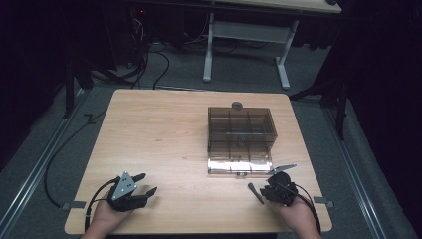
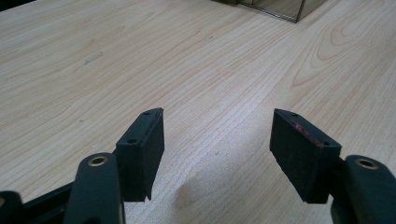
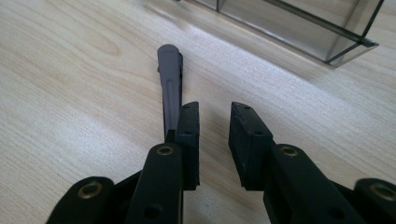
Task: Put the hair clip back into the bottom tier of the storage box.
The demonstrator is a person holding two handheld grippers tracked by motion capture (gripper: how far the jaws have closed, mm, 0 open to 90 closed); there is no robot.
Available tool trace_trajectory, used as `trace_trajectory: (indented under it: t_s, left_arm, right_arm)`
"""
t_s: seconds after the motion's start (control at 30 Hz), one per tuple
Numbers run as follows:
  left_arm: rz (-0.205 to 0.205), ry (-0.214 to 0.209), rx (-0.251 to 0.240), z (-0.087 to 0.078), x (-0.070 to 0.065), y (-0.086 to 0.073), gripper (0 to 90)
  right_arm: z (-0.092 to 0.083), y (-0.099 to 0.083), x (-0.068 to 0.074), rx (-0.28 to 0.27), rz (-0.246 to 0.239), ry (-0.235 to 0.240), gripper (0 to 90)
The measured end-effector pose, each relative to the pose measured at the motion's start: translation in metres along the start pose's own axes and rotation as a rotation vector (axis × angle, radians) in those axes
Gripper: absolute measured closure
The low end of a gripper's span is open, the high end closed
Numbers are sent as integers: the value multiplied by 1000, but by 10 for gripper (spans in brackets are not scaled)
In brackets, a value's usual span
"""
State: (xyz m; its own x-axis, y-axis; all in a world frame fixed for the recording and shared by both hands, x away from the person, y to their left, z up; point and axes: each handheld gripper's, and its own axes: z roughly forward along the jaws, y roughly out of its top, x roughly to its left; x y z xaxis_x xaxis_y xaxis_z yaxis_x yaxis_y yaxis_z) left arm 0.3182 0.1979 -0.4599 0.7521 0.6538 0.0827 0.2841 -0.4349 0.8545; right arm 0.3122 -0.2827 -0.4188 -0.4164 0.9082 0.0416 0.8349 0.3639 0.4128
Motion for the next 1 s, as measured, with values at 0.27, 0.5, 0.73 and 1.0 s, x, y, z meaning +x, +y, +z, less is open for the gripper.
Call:
trace_trajectory:
  t_s: [0.27,0.5,0.73,1.0]
  left_arm:
    - [0,-2,2,0,0,0,358]
    - [0,-4,3,0,0,0,358]
    - [1,-3,4,0,0,0,358]
    - [1,-4,3,0,0,0,357]
  right_arm:
    - [-2,5,4,42,-33,12,738]
    - [-4,11,6,115,-63,29,745]
    - [-2,16,8,148,-77,52,719]
    - [3,26,12,194,-101,47,704]
